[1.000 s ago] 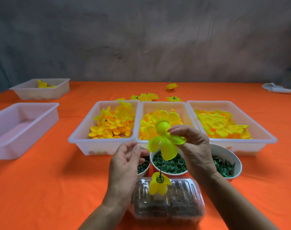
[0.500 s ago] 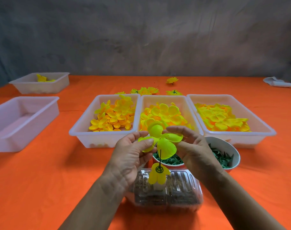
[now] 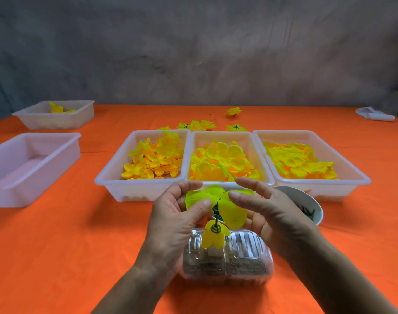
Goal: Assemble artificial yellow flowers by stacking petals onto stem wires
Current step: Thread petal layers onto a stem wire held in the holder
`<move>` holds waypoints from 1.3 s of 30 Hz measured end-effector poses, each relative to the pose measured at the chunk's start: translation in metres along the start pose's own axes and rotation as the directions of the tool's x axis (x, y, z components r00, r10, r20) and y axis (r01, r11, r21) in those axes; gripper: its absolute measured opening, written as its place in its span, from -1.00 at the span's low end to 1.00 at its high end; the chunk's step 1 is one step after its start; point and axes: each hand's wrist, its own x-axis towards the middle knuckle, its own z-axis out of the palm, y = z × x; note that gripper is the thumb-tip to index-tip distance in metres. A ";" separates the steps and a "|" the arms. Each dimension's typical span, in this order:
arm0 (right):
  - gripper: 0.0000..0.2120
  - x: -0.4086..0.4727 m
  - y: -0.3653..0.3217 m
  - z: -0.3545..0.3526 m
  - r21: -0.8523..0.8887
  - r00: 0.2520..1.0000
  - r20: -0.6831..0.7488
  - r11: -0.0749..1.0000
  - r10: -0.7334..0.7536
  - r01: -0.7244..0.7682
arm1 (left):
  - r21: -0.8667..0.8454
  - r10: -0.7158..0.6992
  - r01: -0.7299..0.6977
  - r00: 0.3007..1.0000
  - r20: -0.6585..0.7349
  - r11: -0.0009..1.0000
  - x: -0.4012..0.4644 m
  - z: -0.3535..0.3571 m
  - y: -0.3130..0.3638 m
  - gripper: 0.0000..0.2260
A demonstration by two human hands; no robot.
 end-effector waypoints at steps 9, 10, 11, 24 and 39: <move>-0.29 -0.006 -0.007 0.005 -0.131 1.000 0.011 0.991 -0.012 0.013 | -0.004 0.040 -0.040 0.999 0.035 0.999 -0.004 0.003 0.003 -0.64; -0.30 -0.007 -0.008 0.006 -0.149 1.000 0.002 0.989 -0.020 0.020 | -0.001 0.035 -0.035 0.999 0.035 0.999 -0.004 0.003 0.004 -0.63; -0.32 -0.007 -0.008 0.005 -0.160 1.000 -0.007 0.987 -0.029 0.027 | 0.001 0.029 -0.029 0.999 0.035 1.000 -0.004 0.003 0.004 -0.62; -0.69 -0.010 -0.008 0.014 -0.214 0.999 -0.050 0.977 -0.015 0.004 | 0.013 -0.068 0.068 0.997 -0.024 0.998 -0.001 0.004 0.003 -0.56; -0.53 -0.012 -0.009 0.021 -0.222 0.998 -0.062 0.975 -0.025 0.011 | 0.092 0.080 -0.071 0.993 -0.091 0.993 -0.005 0.008 0.010 -0.69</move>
